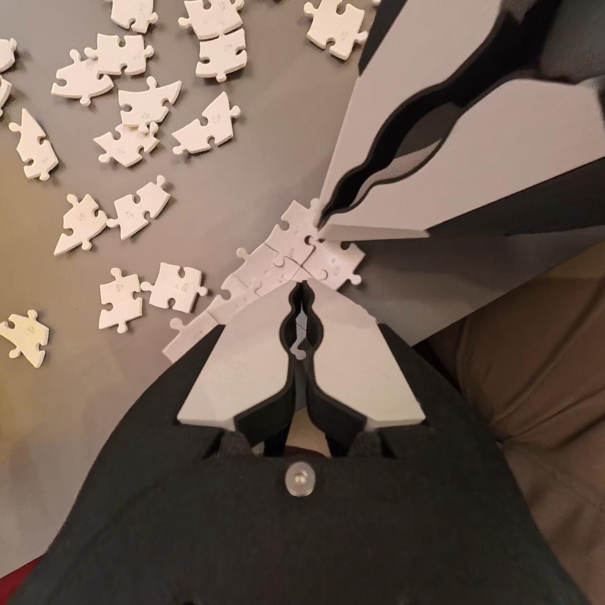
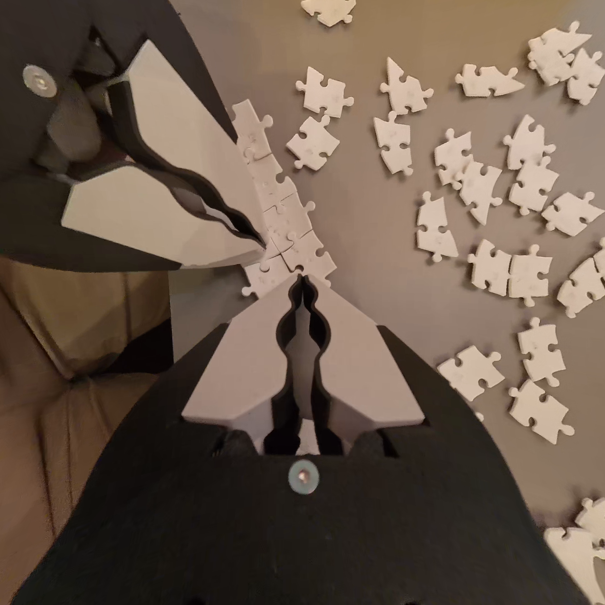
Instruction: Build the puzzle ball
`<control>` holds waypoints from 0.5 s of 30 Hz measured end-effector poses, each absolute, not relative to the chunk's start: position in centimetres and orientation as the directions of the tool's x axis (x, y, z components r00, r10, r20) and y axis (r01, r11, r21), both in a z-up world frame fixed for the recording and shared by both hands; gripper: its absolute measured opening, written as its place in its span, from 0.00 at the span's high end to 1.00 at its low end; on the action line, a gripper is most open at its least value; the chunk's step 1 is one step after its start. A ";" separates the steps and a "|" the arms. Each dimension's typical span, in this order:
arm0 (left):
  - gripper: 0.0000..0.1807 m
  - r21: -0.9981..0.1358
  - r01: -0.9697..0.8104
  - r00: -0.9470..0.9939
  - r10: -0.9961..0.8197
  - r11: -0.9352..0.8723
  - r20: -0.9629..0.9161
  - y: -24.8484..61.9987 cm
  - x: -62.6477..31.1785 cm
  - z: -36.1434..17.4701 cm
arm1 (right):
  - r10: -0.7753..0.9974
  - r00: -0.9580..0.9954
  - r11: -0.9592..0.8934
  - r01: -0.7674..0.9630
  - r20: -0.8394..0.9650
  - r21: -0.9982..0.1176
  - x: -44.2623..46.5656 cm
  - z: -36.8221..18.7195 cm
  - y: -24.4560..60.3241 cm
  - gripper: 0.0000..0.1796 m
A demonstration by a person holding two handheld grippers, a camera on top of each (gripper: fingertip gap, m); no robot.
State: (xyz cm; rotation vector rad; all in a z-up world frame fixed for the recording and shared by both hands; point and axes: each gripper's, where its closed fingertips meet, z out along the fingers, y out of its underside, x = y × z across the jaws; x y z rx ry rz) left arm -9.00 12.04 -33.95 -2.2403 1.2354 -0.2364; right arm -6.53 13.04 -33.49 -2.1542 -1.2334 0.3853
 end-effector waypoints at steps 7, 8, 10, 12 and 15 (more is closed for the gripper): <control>1.00 -0.553 -0.729 0.552 -0.824 -0.404 -0.126 12.2 -8.8 -33.7 | 0.845 0.533 -0.399 0.663 0.026 -0.633 -6.4 -33.7 13.0 1.00; 1.00 -0.555 -0.728 0.552 -0.824 -0.403 -0.125 12.2 -8.8 -33.6 | 0.844 0.535 -0.399 0.659 0.025 -0.637 -6.4 -33.7 13.0 1.00; 1.00 -0.556 -0.728 0.549 -0.827 -0.401 -0.122 12.1 -8.8 -33.5 | 0.842 0.540 -0.404 0.654 0.020 -0.639 -6.4 -33.6 13.1 1.00; 1.00 -0.561 -0.728 0.548 -0.826 -0.394 -0.130 12.2 -8.8 -33.3 | 0.843 0.537 -0.401 0.659 0.024 -0.636 -6.3 -33.6 13.0 1.00; 1.00 -0.579 -0.717 0.550 -0.825 -0.388 -0.128 12.6 -8.8 -32.6 | 0.843 0.537 -0.397 0.655 0.027 -0.643 -6.3 -33.2 12.9 1.00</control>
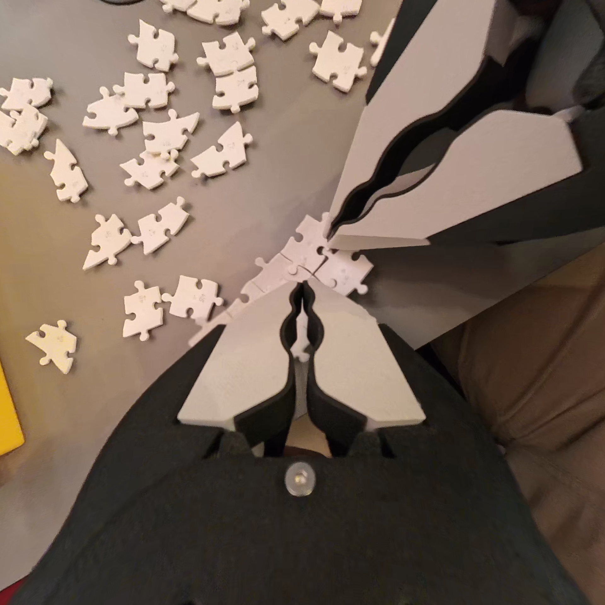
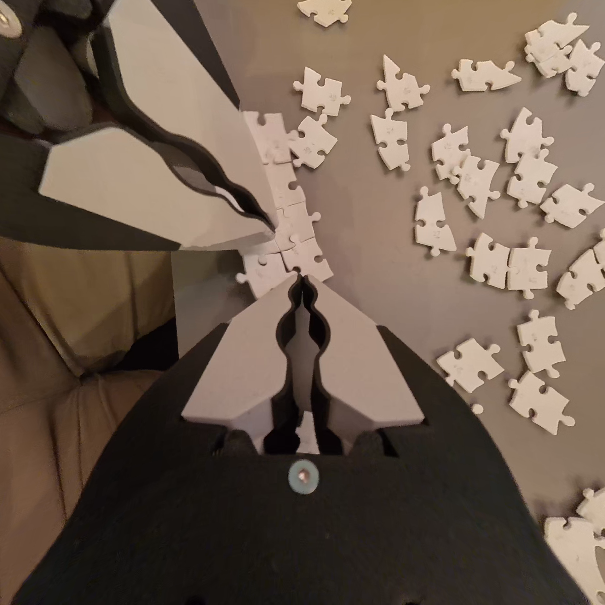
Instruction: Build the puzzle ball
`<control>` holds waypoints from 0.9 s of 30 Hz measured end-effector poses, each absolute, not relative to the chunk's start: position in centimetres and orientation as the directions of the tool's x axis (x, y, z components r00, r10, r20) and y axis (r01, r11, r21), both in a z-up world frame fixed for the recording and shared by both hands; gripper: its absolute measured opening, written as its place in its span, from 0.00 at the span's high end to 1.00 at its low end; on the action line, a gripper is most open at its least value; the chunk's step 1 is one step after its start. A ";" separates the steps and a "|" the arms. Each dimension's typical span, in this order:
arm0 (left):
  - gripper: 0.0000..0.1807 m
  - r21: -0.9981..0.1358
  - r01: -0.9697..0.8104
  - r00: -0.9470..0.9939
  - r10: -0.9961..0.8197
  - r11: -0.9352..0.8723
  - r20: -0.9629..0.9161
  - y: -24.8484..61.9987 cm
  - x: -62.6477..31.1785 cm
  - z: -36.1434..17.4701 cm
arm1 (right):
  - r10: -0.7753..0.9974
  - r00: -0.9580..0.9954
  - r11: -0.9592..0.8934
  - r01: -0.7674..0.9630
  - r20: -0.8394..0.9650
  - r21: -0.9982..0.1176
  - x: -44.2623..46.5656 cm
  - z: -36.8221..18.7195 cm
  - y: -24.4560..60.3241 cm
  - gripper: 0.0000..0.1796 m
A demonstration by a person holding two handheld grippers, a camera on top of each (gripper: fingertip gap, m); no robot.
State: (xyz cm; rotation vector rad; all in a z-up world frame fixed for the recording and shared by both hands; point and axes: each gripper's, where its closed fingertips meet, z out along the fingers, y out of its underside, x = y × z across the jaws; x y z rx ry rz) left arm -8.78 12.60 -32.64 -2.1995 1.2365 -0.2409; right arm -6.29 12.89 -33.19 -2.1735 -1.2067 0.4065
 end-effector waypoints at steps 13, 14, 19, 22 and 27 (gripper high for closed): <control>1.00 -0.511 -0.787 0.474 -0.868 -0.345 -0.145 12.8 -8.2 -34.1 | 0.708 0.607 -0.687 0.472 -0.362 -0.552 -5.6 -33.3 8.8 0.98; 1.00 -0.513 -0.783 0.480 -0.866 -0.350 -0.141 12.8 -8.2 -34.0 | 0.675 0.607 -0.723 0.433 -0.419 -0.538 -6.0 -33.5 8.5 0.92; 1.00 -0.531 -0.765 0.504 -0.852 -0.365 -0.141 12.8 -8.2 -34.1 | 0.557 0.577 -0.821 0.271 -0.597 -0.503 -8.0 -33.5 8.6 0.97; 1.00 -0.529 -0.766 0.505 -0.852 -0.367 -0.140 12.9 -8.3 -34.1 | 0.536 0.571 -0.833 0.241 -0.621 -0.498 -8.5 -33.5 8.7 0.97; 1.00 -0.532 -0.766 0.506 -0.849 -0.362 -0.152 13.3 -8.6 -34.0 | 0.515 0.595 -0.836 0.189 -0.617 -0.515 -8.3 -33.5 9.5 1.00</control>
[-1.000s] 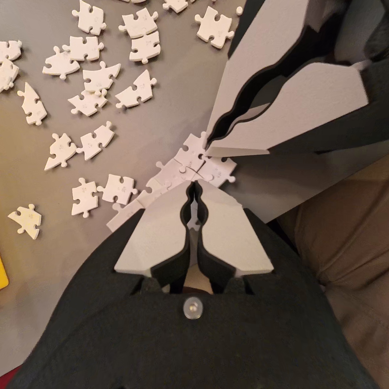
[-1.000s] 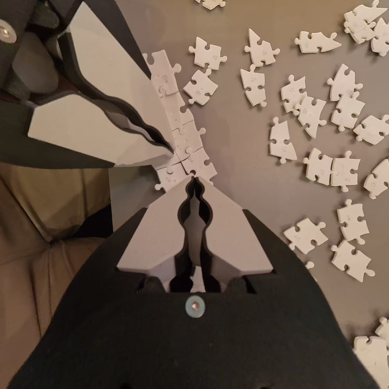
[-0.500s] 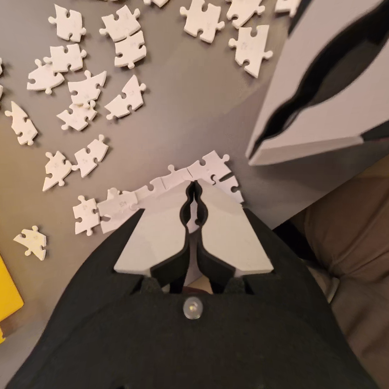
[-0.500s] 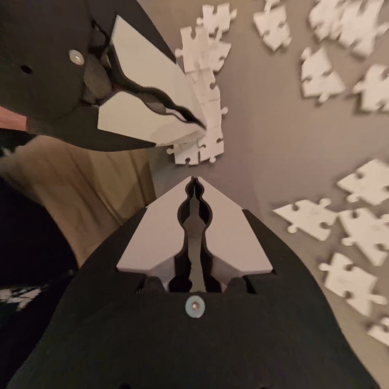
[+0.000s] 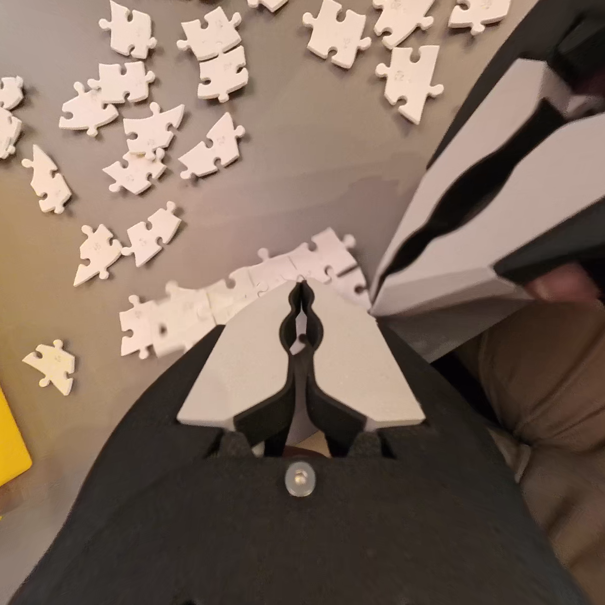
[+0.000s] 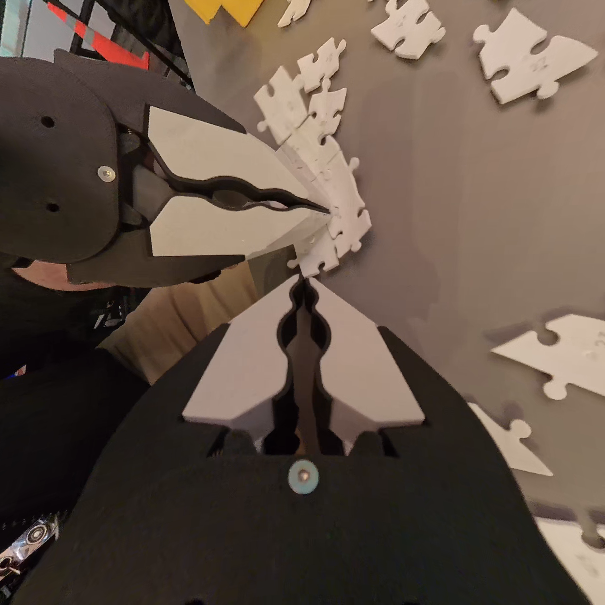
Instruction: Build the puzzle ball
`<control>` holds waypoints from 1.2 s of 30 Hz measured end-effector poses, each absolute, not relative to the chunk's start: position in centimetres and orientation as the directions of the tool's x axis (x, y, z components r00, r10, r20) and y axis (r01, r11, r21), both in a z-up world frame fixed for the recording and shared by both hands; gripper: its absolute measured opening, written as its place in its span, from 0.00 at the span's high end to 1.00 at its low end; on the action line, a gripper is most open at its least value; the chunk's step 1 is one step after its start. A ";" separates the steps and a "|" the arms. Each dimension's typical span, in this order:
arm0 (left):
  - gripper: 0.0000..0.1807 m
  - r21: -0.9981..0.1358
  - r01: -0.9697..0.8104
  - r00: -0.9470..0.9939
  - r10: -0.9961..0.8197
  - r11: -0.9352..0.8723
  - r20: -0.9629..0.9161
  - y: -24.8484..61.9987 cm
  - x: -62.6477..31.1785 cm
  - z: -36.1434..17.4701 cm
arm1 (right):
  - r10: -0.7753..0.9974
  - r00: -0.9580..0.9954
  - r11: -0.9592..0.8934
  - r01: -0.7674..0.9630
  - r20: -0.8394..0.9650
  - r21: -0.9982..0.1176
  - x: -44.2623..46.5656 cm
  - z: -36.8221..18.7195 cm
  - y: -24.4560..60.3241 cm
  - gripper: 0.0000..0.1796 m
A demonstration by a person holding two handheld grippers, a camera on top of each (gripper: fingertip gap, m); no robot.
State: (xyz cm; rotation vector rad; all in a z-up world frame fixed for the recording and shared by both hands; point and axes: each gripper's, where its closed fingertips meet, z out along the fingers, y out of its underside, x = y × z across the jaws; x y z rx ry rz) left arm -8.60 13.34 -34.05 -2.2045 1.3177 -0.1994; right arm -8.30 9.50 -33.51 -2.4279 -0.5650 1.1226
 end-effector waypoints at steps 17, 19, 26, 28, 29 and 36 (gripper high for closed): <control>1.00 -0.540 -0.757 0.510 -0.849 -0.370 -0.134 13.9 -8.8 -34.0 | 0.499 0.630 -0.813 0.103 -0.595 -0.573 -6.8 -32.8 11.6 1.00; 1.00 -0.536 -0.760 0.510 -0.848 -0.366 -0.144 14.1 -8.9 -34.0 | 0.500 0.629 -0.812 0.102 -0.595 -0.575 -6.8 -32.8 11.8 1.00; 1.00 -0.547 -0.748 0.523 -0.841 -0.375 -0.138 14.1 -8.9 -34.0 | 0.446 0.595 -0.857 0.068 -0.669 -0.511 -6.7 -33.1 11.8 0.98; 1.00 -0.549 -0.747 0.524 -0.840 -0.374 -0.141 14.1 -8.9 -34.0 | 0.432 0.610 -0.858 0.053 -0.664 -0.510 -6.8 -33.2 12.1 0.98; 1.00 -0.550 -0.746 0.525 -0.839 -0.374 -0.142 14.1 -8.9 -34.0 | 0.420 0.614 -0.864 0.045 -0.668 -0.502 -6.8 -33.2 12.3 0.98; 1.00 -0.560 -0.736 0.536 -0.833 -0.381 -0.138 14.3 -9.1 -34.0 | 0.381 0.599 -0.878 -0.004 -0.704 -0.478 -7.0 -33.2 13.2 1.00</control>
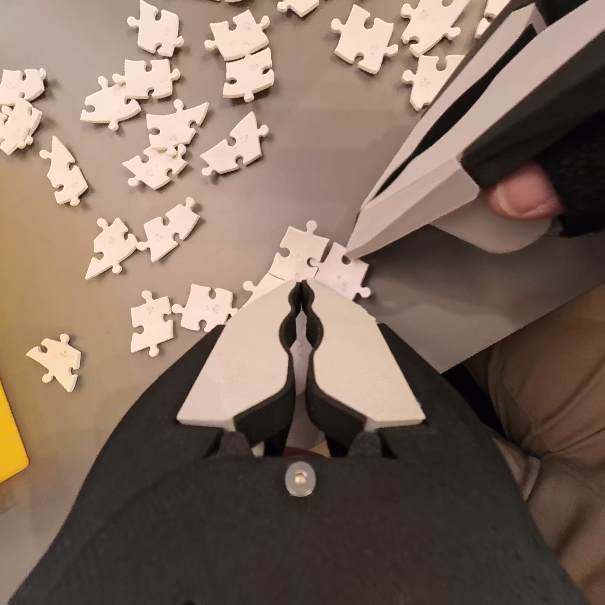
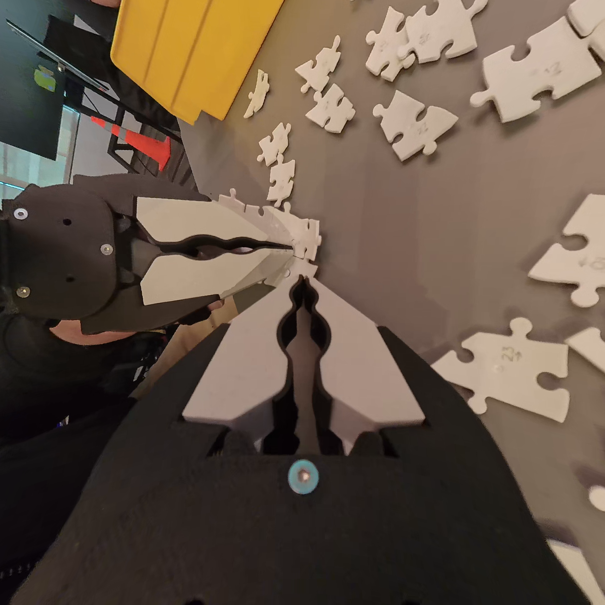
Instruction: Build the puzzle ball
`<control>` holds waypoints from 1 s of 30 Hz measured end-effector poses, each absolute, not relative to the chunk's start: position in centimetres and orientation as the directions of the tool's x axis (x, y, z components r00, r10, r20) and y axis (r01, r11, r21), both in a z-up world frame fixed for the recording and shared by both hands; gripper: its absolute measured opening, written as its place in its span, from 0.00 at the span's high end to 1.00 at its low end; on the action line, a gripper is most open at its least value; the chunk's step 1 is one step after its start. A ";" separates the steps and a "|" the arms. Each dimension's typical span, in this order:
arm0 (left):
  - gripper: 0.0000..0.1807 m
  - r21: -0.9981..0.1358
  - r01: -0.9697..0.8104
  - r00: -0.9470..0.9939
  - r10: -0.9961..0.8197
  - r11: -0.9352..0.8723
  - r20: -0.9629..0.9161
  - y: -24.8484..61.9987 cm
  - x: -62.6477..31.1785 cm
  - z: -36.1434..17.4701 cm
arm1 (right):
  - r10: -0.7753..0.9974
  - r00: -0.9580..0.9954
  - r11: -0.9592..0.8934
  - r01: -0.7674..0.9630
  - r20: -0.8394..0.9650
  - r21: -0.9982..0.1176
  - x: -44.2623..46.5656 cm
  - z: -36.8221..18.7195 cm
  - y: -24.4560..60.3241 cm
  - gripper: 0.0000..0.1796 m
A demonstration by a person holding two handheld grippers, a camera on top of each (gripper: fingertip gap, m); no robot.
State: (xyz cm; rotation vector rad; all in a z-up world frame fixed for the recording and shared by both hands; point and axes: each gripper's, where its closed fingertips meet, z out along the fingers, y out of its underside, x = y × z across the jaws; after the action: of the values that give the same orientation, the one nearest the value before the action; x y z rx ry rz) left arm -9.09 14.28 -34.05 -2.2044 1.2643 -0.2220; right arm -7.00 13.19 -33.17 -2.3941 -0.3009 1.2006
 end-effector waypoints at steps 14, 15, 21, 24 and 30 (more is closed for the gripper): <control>1.00 -0.543 -0.767 0.483 -0.865 -0.342 -0.137 15.4 -9.8 -33.1 | 0.431 0.650 -0.845 0.046 -0.626 -0.533 -6.1 -33.0 13.3 0.96; 1.00 -0.530 -0.777 0.471 -0.873 -0.340 -0.130 15.2 -9.8 -33.4 | 0.436 0.648 -0.845 0.056 -0.625 -0.531 -6.3 -33.1 13.1 0.94; 1.00 -0.524 -0.784 0.467 -0.873 -0.334 -0.142 15.1 -9.8 -34.0 | 0.439 0.647 -0.850 0.073 -0.624 -0.522 -7.2 -33.4 13.2 0.94; 1.00 -0.536 -0.776 0.473 -0.869 -0.333 -0.146 15.0 -9.8 -34.0 | 0.427 0.650 -0.854 0.060 -0.628 -0.517 -7.1 -33.5 13.4 0.98; 1.00 -0.528 -0.787 0.477 -0.857 -0.319 -0.193 15.1 -9.8 -34.0 | 0.435 0.649 -0.835 0.031 -0.624 -0.549 -7.2 -32.9 13.4 1.00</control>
State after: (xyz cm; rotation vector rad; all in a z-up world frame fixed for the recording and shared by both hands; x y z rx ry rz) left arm -9.85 15.06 -33.96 -2.1630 1.3555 -0.1633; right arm -7.16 13.37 -32.93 -2.3679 -0.3636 1.0793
